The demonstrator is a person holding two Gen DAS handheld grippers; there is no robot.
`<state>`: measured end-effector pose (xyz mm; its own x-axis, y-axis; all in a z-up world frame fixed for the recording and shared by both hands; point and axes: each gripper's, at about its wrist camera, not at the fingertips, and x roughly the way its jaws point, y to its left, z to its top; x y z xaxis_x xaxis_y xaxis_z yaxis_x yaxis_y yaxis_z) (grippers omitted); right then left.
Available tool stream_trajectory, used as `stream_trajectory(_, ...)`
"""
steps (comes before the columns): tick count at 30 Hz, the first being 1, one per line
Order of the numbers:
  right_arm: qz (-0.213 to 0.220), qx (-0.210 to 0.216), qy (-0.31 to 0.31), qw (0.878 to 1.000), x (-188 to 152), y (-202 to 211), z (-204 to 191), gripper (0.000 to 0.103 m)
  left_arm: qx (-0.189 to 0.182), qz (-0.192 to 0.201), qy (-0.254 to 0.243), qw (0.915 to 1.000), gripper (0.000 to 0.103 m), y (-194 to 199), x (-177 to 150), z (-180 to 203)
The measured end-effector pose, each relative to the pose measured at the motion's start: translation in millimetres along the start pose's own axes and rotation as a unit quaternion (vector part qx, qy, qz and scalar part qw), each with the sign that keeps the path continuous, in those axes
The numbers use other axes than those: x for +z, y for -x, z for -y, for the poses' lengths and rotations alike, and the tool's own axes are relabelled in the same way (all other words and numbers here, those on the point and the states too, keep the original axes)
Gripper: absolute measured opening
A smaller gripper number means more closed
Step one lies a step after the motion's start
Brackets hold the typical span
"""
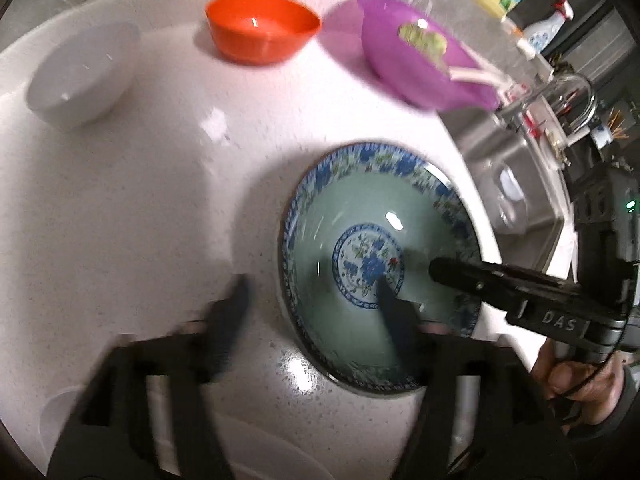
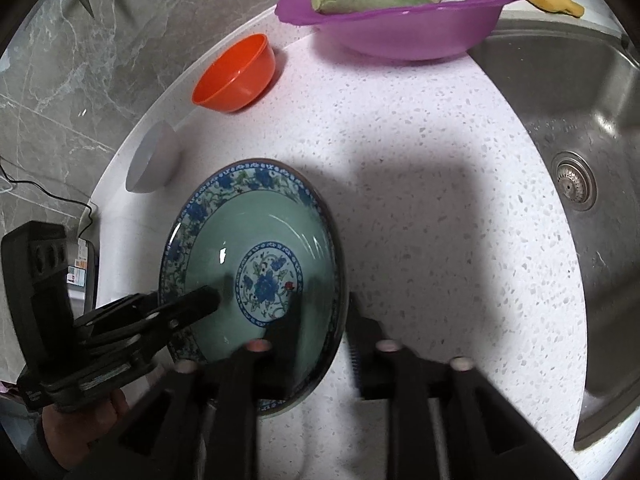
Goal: Organize plates and bowls
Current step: 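Lift the patterned bowl with both grippers and carry it toward the plate stack, then move both grippers to the white bowl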
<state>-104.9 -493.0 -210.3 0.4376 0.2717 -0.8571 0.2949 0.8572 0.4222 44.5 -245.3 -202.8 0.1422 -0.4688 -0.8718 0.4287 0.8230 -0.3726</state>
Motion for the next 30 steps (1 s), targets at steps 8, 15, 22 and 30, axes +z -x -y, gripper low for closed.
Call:
stream_trajectory(8,0.041,-0.006,-0.014,0.999,-8,36,10,0.059,-0.053,0.076,0.062,0.9938,0.1,90,-15,-67)
stream_trajectory(15,0.097,0.041,-0.035,0.994,29,76,-8,0.085,0.029,0.141,0.136,0.9803,0.103,169,-1,-190)
stream_trajectory(22,0.122,0.091,0.046,0.987,98,56,-120,0.085,0.047,0.124,0.107,0.9854,0.103,182,67,-241)
stream_trajectory(30,0.043,0.043,0.031,0.998,148,-62,-181,0.065,0.063,0.058,0.039,0.9955,0.101,100,127,-233)
